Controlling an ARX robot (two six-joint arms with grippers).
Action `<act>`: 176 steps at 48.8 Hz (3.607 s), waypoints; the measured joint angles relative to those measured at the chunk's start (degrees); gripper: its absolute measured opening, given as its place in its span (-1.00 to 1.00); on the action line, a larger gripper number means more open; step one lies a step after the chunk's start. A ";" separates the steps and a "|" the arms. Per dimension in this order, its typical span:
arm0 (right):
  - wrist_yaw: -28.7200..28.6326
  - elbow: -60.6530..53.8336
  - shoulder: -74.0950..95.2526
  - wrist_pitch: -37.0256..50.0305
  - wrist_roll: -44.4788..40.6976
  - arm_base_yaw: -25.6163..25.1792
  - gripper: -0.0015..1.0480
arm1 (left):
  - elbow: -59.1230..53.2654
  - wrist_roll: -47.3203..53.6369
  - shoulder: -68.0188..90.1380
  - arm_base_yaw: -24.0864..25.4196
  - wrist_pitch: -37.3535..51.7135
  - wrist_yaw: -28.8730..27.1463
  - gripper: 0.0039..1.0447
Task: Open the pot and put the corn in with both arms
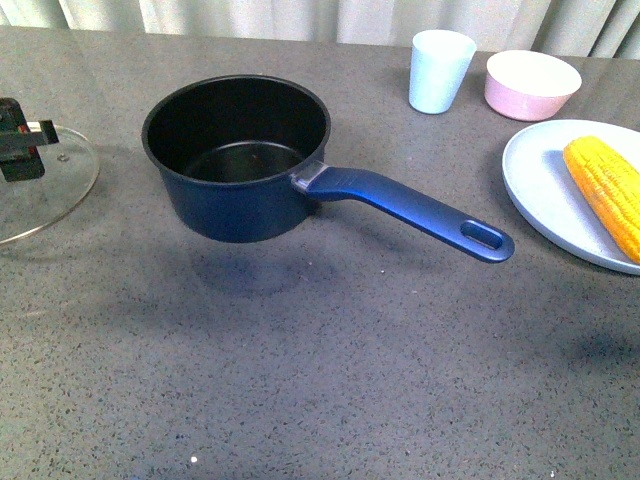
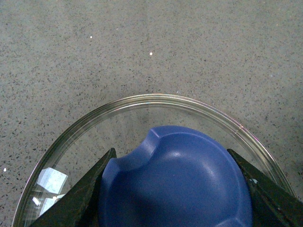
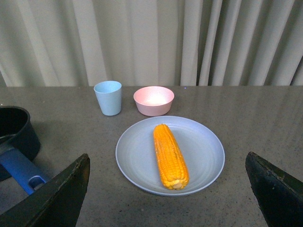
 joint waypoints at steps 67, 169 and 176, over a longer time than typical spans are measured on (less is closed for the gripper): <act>0.00 0.00 0.02 0.00 0.00 0.00 0.83 | -6.93 -0.76 2.01 -4.72 6.84 2.60 0.84; 0.00 0.00 -0.04 -0.04 0.00 0.00 0.83 | -39.34 5.66 -99.41 -1.22 -35.82 8.96 -0.97; 0.00 0.00 -0.04 -0.04 0.00 0.00 0.83 | -39.34 5.64 -102.25 -1.22 -38.69 8.96 -0.97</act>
